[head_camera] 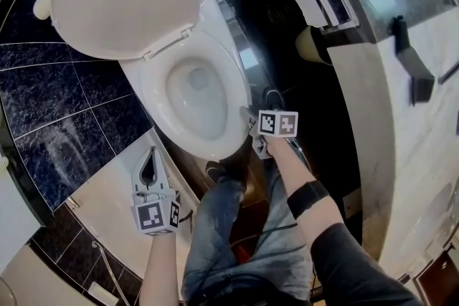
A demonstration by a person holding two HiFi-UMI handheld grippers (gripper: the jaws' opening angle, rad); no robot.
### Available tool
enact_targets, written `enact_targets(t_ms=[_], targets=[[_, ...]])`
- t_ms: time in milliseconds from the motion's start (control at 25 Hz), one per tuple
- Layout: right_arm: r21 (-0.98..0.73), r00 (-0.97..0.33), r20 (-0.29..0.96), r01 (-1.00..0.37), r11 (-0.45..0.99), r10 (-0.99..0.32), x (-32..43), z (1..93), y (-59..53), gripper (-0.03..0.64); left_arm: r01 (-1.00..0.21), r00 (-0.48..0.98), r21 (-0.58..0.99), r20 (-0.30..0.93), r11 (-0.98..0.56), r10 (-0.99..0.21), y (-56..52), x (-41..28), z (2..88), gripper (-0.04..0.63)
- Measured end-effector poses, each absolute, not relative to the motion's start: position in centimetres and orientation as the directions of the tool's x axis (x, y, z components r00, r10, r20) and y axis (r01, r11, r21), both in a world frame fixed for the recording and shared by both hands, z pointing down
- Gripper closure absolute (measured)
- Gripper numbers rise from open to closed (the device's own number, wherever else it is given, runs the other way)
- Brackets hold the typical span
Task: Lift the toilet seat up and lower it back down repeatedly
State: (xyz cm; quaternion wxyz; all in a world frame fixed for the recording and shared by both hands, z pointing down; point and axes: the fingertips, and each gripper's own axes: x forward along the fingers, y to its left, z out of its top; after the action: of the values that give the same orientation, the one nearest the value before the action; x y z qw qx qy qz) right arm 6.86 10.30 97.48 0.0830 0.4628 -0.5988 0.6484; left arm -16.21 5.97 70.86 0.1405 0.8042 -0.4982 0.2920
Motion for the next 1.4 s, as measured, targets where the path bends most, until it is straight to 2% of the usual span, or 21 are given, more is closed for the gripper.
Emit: enact_targets(t_ms=[400, 800, 1000, 1240, 1400], targets=[[-0.708, -0.571, 0.696, -0.646, -0.286, -0.435, 6.9, 96.8, 10.2, 0.485, -0.885, 0.330, -0.051, 0.630, -0.462, -0.703, 7.3, -16.2, 71.7, 0.595], [-0.735, -0.611, 0.674, -0.613, -0.292, -0.415, 7.0, 91.1, 9.8, 0.494, -0.882, 0.337, -0.039, 0.645, -0.470, -0.686, 8.8, -15.4, 70.1, 0.595], [-0.731, -0.627, 0.679, -0.623, -0.278, -0.383, 7.4, 86.4, 8.6, 0.494, -0.893, 0.322, 0.005, 0.706, -0.450, -0.631, 12.0, -15.0, 68.4, 0.595], [-0.733, -0.637, 0.677, -0.629, -0.258, -0.369, 7.2, 81.2, 6.0, 0.492, -0.914, 0.306, 0.102, 0.810, -0.393, -0.501, 18.9, -16.0, 71.1, 0.595], [-0.719, -0.630, 0.691, -0.649, -0.247, -0.354, 7.3, 79.4, 5.0, 0.492, -0.917, 0.335, 0.169, 0.817, -0.361, -0.470, 18.7, -13.6, 72.3, 0.595]])
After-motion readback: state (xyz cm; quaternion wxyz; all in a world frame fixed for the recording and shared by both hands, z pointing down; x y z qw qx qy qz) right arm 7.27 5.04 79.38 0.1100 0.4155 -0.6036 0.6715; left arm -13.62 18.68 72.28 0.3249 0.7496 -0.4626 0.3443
